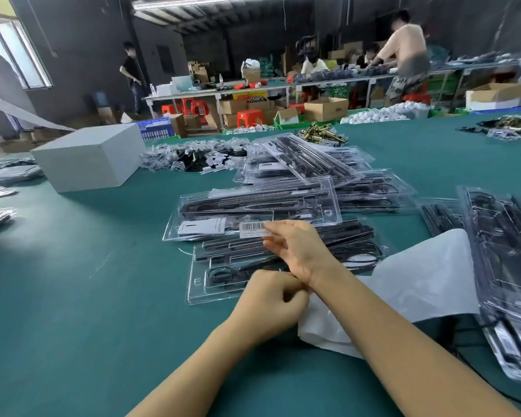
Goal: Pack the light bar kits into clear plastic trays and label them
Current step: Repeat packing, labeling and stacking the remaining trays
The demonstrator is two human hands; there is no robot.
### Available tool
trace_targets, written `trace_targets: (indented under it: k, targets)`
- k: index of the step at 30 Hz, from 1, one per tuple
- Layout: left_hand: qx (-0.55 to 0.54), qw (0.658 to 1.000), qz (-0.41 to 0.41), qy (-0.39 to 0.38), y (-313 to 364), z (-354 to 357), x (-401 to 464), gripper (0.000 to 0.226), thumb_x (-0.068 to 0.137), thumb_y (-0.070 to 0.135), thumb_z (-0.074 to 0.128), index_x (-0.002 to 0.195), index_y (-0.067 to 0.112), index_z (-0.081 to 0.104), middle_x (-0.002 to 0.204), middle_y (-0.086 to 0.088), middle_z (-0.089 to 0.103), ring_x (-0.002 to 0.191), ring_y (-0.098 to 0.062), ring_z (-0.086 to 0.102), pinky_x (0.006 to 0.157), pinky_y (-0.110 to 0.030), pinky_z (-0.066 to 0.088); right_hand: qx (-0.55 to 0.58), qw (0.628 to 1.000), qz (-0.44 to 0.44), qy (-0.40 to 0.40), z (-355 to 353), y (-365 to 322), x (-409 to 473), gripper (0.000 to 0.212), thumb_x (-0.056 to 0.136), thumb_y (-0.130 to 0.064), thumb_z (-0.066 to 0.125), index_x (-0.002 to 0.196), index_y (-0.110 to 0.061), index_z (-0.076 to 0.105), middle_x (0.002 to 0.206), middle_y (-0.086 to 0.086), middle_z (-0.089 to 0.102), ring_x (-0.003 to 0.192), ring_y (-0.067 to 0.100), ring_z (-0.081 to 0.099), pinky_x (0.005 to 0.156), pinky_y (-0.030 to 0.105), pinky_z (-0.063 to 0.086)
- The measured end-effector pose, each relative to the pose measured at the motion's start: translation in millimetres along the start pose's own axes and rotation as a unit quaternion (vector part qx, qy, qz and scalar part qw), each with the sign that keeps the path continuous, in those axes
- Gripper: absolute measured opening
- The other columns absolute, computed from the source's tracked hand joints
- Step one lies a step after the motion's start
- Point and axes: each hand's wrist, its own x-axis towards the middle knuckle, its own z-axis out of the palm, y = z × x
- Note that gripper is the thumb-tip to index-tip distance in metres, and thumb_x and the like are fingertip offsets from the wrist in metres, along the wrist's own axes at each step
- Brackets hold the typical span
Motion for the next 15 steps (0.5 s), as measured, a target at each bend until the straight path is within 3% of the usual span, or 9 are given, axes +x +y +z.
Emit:
trace_targets:
  k: [2,4,6,8,9,11,15]
  targets:
    - [-0.126,0.988,-0.076,0.038,-0.1,-9.7,1.8,0.025,0.073,0.015,0.049,0.059,0.004,0.066,0.052,-0.005,0.064,0.050,-0.013,0.061,0.056,-0.032,0.053,-0.084,0.993,-0.069,0.039,-3.7,7.0,0.9,0.012,0.086,-0.012,0.066,0.075,-0.009,0.065,0.068,-0.004,0.063,0.068,0.004,0.057,0.067,0.015,0.048]
    - [-0.209,0.960,-0.124,0.138,-4.7,-21.2,4.1,0.026,0.070,0.013,0.046,0.056,0.002,0.065,0.049,-0.006,0.063,0.047,-0.018,0.064,0.051,-0.033,0.054,-0.132,0.982,-0.120,0.062,-6.7,14.2,-0.3,0.017,0.085,-0.012,0.068,0.068,-0.014,0.067,0.057,-0.013,0.061,0.056,-0.005,0.054,0.059,0.008,0.043]
    - [-0.133,0.945,-0.131,0.268,-19.1,-37.0,8.1,0.024,0.071,0.017,0.047,0.054,0.002,0.054,0.046,-0.007,0.054,0.043,-0.023,0.055,0.046,-0.033,0.046,-0.127,0.980,-0.138,0.060,-8.2,18.9,1.0,0.023,0.083,-0.011,0.068,0.062,-0.018,0.068,0.060,-0.012,0.063,0.059,-0.005,0.056,0.060,0.005,0.041]
    - [0.021,0.933,-0.149,0.328,-36.0,-53.0,12.6,0.020,0.081,0.026,0.057,0.068,0.012,0.052,0.059,0.002,0.054,0.056,-0.021,0.053,0.055,-0.034,0.042,-0.141,0.978,-0.147,0.046,-7.5,20.8,1.7,0.024,0.082,-0.012,0.070,0.059,-0.019,0.068,0.073,-0.006,0.069,0.068,-0.003,0.060,0.063,0.003,0.042]
    - [0.044,0.936,-0.155,0.313,-42.5,-58.1,13.9,0.017,0.085,0.029,0.062,0.077,0.017,0.054,0.069,0.006,0.056,0.065,-0.017,0.054,0.061,-0.033,0.042,-0.151,0.976,-0.150,0.039,-7.1,21.5,2.3,0.023,0.081,-0.013,0.070,0.059,-0.018,0.069,0.080,-0.002,0.070,0.071,-0.002,0.062,0.065,0.004,0.042]
    - [-0.037,0.957,-0.166,0.235,-51.8,-63.3,16.7,0.011,0.086,0.025,0.068,0.086,0.019,0.060,0.081,0.006,0.062,0.077,-0.014,0.058,0.074,-0.031,0.046,-0.156,0.976,-0.149,0.036,-7.1,22.8,3.4,0.019,0.080,-0.014,0.072,0.062,-0.017,0.071,0.090,0.003,0.070,0.075,0.000,0.063,0.069,0.008,0.044]
    - [-0.149,0.958,-0.211,0.123,-59.9,-68.4,16.9,0.009,0.085,0.016,0.071,0.077,0.019,0.069,0.072,0.005,0.068,0.071,-0.009,0.060,0.080,-0.034,0.050,-0.164,0.974,-0.154,0.023,-6.6,23.8,4.0,0.019,0.080,-0.014,0.072,0.061,-0.017,0.071,0.087,-0.002,0.069,0.074,-0.002,0.062,0.065,0.006,0.044]
